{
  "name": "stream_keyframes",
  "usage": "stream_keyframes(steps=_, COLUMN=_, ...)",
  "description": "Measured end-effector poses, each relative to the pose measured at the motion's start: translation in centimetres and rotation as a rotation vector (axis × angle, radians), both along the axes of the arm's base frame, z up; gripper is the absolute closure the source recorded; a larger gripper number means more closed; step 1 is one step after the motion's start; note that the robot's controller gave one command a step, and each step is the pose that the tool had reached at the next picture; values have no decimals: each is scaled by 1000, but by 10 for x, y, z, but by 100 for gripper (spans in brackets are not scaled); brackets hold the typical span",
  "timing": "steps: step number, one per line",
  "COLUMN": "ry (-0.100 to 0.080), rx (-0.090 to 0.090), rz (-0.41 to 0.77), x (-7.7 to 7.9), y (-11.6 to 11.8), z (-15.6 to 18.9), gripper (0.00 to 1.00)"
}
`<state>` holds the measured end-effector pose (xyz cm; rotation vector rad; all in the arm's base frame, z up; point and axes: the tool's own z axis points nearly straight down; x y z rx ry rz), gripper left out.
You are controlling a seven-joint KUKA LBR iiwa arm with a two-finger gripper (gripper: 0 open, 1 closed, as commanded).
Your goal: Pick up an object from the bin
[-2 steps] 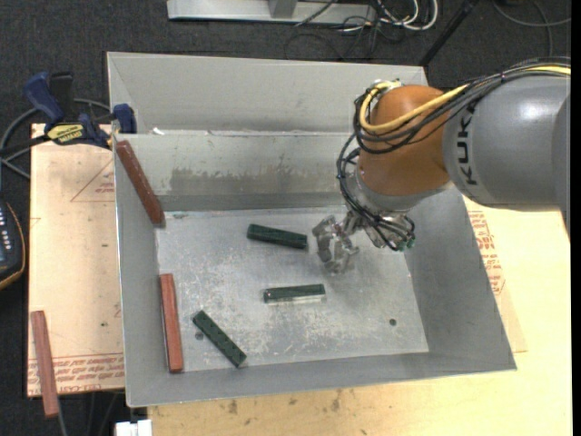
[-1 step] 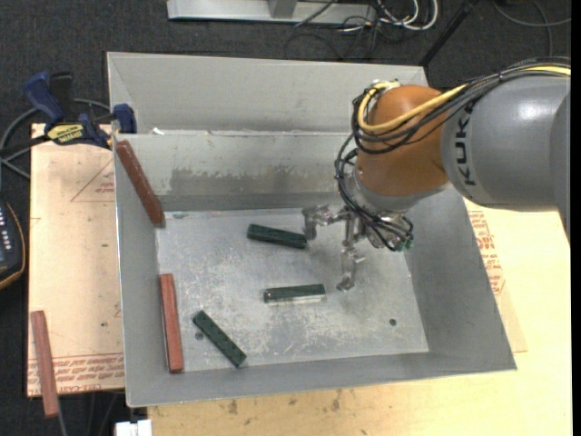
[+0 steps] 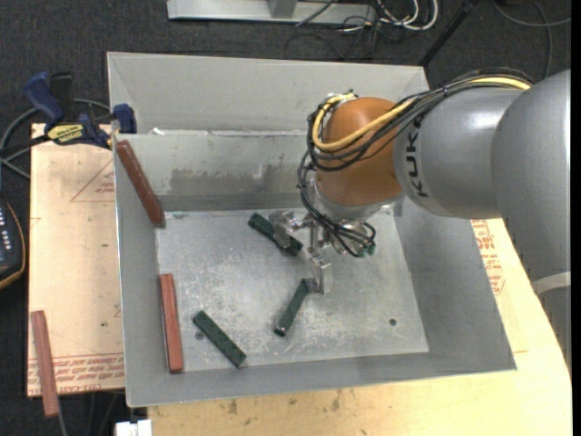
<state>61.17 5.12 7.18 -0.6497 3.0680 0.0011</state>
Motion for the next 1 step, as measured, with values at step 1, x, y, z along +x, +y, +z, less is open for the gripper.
stream_keyframes(steps=1, ry=-9, rx=2, rz=-122, x=49, y=-6, z=80, gripper=0)
